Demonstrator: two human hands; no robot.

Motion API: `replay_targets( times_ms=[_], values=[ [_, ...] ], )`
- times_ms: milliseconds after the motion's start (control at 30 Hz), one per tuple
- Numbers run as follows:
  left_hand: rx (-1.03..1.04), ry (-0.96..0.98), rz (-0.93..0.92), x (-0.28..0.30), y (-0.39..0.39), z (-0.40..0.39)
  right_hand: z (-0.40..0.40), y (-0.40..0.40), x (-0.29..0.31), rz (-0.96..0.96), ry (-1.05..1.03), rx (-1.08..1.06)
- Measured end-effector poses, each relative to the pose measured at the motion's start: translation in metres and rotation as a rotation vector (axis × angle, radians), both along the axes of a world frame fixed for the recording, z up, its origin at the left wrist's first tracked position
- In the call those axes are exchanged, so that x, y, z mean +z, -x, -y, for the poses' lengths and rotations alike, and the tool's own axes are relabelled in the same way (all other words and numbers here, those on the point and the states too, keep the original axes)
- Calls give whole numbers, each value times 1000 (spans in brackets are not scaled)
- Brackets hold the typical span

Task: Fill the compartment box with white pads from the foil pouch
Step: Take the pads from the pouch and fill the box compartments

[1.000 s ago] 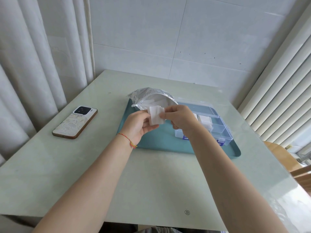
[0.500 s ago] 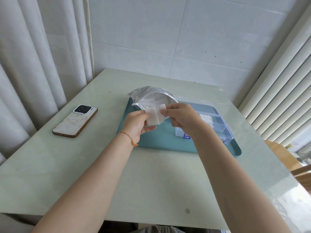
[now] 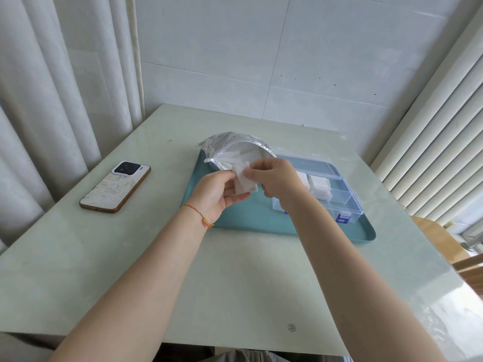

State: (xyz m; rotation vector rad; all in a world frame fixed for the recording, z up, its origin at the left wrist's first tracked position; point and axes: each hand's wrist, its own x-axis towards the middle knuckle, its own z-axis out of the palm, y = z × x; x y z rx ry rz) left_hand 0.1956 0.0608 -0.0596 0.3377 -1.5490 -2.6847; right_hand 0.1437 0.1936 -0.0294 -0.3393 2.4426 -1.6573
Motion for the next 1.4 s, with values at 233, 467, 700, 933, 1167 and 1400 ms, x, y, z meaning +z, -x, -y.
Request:
replay_targets(
  times_ms=[233,467,700,933,1167,1400],
  values=[
    [0,-7,-50,0,-2,-1,6,-1,-7,-159,-106,-68],
    [6,-31,-31,-3,1,0,14,-1,-13,-220,-172,-100],
    [254,204,77,-12,7,11,17,12,-11,-300,-367,-128],
    [432,407,143,-20,16,24,44,27,-13,-496,-708,78],
    [417,351,129,-21,15,25,53,39,-24,-436,-916,167],
    [394,236,102,-16,13,21,48,35,-14,-515,-726,71]
  ],
)
